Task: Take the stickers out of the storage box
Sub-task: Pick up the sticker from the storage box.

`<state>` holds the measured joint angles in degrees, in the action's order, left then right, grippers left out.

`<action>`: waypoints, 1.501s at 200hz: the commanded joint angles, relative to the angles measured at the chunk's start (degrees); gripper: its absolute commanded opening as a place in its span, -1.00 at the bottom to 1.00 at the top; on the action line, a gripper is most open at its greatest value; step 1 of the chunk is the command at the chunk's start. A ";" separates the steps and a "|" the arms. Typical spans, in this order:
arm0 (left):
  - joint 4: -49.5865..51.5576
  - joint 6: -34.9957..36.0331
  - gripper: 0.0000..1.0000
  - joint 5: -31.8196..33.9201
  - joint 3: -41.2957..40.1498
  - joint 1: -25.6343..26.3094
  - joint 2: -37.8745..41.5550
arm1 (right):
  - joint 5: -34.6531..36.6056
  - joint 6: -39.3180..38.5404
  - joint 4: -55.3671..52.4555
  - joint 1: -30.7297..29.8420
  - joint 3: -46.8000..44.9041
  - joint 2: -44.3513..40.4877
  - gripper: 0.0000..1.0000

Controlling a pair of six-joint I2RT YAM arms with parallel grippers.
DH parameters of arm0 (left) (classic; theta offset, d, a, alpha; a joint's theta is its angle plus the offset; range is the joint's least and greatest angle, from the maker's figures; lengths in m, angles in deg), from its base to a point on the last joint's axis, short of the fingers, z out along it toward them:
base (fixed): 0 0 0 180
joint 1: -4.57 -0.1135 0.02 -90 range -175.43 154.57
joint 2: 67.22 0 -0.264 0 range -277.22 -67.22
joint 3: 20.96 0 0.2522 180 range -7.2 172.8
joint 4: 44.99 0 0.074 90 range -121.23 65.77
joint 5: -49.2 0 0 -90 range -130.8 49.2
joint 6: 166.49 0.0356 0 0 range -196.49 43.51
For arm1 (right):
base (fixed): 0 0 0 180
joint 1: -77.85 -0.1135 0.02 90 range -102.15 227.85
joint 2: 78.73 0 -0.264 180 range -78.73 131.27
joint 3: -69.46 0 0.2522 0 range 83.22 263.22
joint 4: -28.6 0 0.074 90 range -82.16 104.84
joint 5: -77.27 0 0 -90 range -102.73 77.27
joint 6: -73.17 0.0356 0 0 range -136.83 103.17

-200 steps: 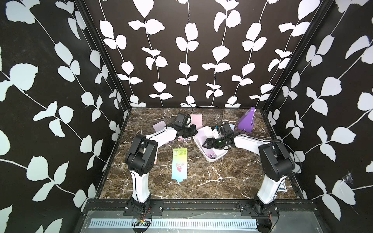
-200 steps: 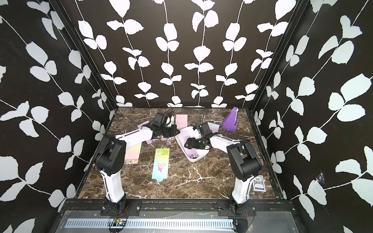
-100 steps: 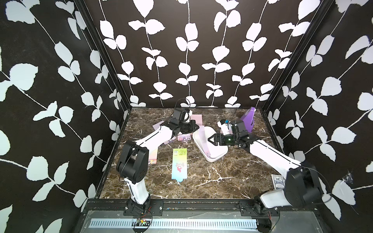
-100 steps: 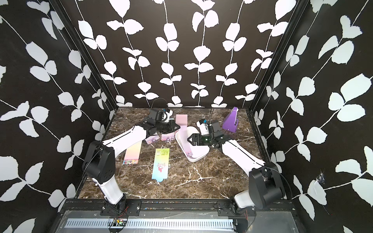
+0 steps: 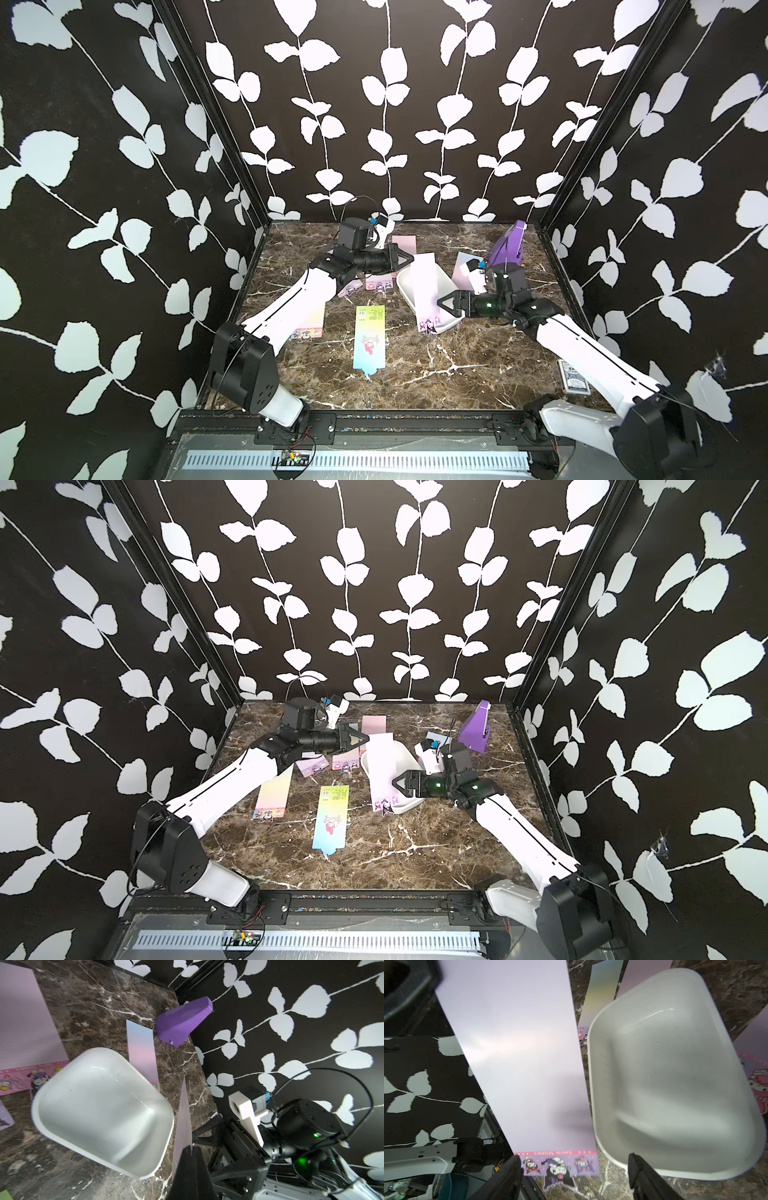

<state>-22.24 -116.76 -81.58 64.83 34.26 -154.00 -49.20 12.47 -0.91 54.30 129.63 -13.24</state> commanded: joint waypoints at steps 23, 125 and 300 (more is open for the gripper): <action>-4.48 -2.03 -1.00 -9.83 -6.90 -0.16 6.05 | -11.15 10.22 14.88 0.08 -8.91 -3.01 0.62; -14.03 -6.13 -1.00 -13.35 -20.95 -0.25 14.89 | -13.24 30.02 47.78 -2.68 -20.48 -0.09 0.47; -13.40 -3.39 -1.00 -12.77 -19.15 -4.10 5.86 | -13.18 28.14 49.88 -4.53 -17.98 7.22 -1.00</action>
<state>-35.39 -121.68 -93.86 44.17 30.70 -148.23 -61.42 41.25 45.82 50.08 110.05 -7.03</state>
